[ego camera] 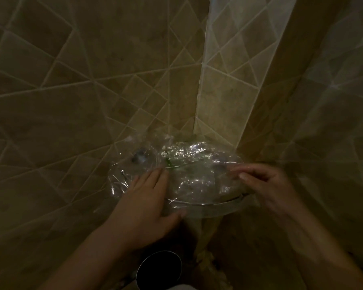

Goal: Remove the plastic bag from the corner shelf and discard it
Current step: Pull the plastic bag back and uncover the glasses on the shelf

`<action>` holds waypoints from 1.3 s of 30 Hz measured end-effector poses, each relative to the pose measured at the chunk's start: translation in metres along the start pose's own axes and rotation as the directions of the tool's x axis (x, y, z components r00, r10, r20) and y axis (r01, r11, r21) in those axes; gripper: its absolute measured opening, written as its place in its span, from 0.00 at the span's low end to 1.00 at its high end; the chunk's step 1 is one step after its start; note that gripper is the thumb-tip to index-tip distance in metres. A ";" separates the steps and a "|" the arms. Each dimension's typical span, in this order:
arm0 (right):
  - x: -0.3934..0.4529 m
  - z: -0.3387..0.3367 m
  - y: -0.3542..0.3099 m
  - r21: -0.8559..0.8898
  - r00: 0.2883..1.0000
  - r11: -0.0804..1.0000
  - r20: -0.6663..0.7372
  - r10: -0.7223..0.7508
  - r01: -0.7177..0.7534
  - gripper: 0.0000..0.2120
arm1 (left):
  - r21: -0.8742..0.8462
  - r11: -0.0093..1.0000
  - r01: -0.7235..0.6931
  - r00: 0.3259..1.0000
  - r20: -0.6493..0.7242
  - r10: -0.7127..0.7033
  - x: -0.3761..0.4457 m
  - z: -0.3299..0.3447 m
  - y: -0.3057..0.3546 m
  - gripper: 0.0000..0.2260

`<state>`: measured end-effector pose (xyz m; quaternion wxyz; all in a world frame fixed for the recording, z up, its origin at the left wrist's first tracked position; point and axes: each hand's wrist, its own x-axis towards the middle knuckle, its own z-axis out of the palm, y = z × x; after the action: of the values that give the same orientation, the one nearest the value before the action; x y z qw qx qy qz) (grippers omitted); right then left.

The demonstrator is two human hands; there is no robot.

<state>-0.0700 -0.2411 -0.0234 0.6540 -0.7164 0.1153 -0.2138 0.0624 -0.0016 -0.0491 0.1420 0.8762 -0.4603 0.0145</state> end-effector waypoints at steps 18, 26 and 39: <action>0.036 0.013 -0.003 -0.208 0.910 0.915 0.164 0.380 -0.344 0.09 | 0.217 0.969 -0.119 0.977 0.202 0.075 0.022 0.000 0.018 0.34; 0.014 -0.018 -0.053 -0.563 0.998 0.825 0.000 0.066 -0.055 0.06 | 0.238 0.960 -0.145 0.972 0.215 0.093 0.013 -0.015 -0.002 0.28; 0.042 0.022 -0.111 -0.912 0.902 0.208 0.273 -0.335 0.353 0.10 | -0.147 0.975 -0.165 0.982 -0.118 0.148 0.052 -0.055 0.013 0.33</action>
<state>-0.0358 -0.2273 0.0915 0.0399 -0.9692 0.0520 -0.2374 0.0880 -0.0359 0.0149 0.2327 0.8215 -0.5193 0.0364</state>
